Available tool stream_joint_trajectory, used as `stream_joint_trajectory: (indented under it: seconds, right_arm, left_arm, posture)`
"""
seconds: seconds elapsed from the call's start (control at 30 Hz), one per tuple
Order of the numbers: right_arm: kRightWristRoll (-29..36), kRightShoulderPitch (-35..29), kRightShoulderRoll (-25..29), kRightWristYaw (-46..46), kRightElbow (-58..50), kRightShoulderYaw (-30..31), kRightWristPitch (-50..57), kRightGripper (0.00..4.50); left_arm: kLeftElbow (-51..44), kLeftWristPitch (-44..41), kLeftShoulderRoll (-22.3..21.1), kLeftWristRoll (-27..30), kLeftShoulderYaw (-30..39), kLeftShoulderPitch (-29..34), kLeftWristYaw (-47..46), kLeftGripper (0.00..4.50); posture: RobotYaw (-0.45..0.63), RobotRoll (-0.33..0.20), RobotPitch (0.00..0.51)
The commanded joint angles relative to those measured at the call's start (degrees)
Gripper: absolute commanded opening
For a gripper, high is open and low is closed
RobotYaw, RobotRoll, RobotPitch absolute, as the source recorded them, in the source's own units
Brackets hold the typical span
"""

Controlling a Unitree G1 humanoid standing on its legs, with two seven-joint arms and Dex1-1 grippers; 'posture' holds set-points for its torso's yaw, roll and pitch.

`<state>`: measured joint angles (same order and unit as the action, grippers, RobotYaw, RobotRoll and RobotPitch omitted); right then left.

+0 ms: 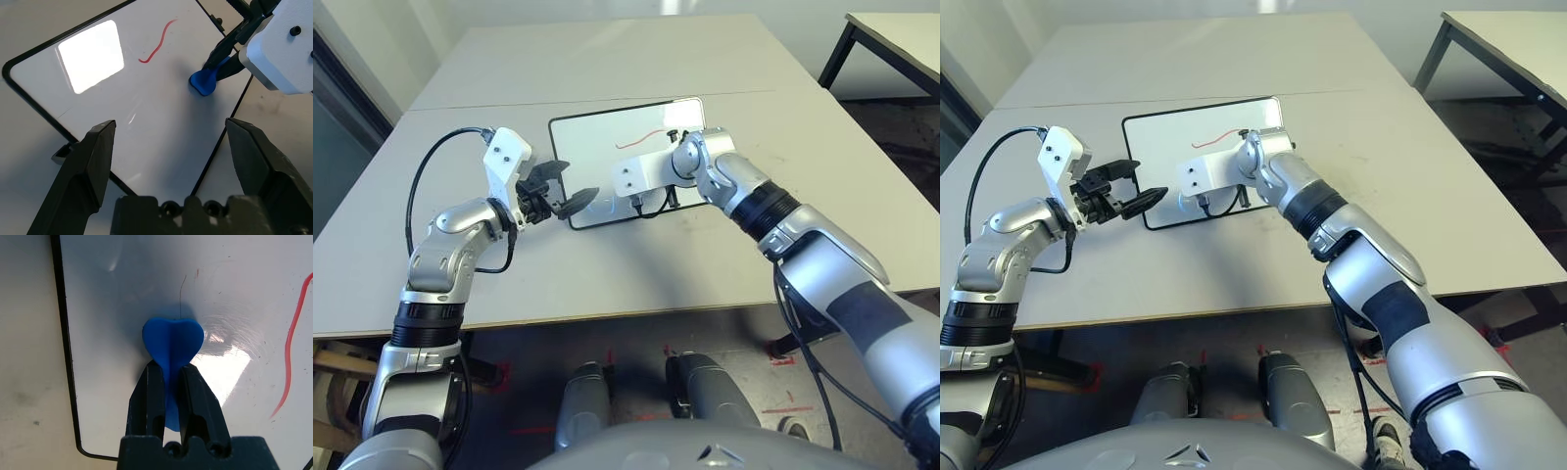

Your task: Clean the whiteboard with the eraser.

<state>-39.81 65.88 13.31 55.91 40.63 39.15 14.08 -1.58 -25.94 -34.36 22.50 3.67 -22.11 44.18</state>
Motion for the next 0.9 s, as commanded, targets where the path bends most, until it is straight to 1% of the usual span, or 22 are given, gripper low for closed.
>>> stream_joint_trajectory:
  seconds: [0.03,0.43,0.57,0.73,0.9]
  right_arm:
    - [-1.8,-1.5,2.3,0.2,3.7,1.2,0.6,0.16]
    - [0.1,2.4,3.1,-0.3,6.6,-0.9,0.7,0.16]
    - [2.1,3.8,3.5,1.5,5.7,-3.0,1.2,0.16]
    - [3.7,8.7,6.5,4.5,4.5,-4.7,-0.9,0.16]
    - [3.6,13.2,6.7,2.3,10.4,-5.1,-4.0,0.16]
  left_arm:
    - [0.1,0.3,0.0,-0.5,-0.2,-0.2,0.3,4.50]
    - [1.4,0.8,0.1,-0.9,-0.6,-1.2,0.7,4.50]
    - [1.3,0.8,0.2,-0.8,-0.6,-1.4,0.7,4.50]
    - [1.8,0.8,0.4,-0.7,-0.3,-2.0,0.6,4.50]
    - [2.2,1.1,0.4,-0.9,-0.3,-2.3,0.5,4.50]
  posture:
    - [-0.05,0.000,0.056]
    - [-0.06,0.000,0.054]
    - [-0.06,0.000,0.054]
    - [-0.06,0.000,0.054]
    - [-0.07,0.000,0.054]
